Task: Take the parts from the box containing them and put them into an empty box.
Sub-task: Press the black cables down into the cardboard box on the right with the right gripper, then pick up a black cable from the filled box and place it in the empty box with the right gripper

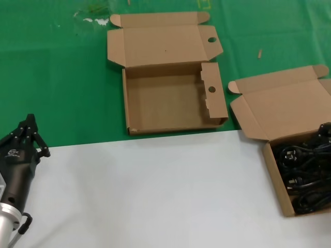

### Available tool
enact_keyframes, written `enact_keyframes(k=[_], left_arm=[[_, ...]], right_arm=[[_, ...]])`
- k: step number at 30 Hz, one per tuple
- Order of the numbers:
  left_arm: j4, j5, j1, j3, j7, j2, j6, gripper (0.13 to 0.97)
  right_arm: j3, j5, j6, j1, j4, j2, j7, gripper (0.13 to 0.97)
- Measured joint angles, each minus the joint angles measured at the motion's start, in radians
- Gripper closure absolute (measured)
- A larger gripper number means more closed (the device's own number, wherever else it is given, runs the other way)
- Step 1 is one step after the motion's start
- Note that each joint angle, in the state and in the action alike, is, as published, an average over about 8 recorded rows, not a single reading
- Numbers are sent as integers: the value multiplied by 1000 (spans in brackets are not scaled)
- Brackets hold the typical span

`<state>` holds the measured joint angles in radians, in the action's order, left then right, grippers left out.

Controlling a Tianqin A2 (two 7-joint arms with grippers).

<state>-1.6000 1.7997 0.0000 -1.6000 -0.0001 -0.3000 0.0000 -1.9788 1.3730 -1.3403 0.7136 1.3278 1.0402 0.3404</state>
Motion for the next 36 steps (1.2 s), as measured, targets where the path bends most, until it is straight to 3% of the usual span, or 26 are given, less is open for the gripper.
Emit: enact_keyframes(k=[12,20,29,36], left_arm=[[0,0,0,0,0,0,0,957],[0,0,0,0,0,0,0,957],[0,0,0,0,0,0,0,957],[0,0,0,0,0,0,0,957]], right_arm=[[-68,-69,0,113,-164,-92,71,454],[-93,-81,27,146,-284,-145,126,671],[-115,-96,36,202,-378,-184,162,827],[-124,-110,18,234,-362,-182,127,886]])
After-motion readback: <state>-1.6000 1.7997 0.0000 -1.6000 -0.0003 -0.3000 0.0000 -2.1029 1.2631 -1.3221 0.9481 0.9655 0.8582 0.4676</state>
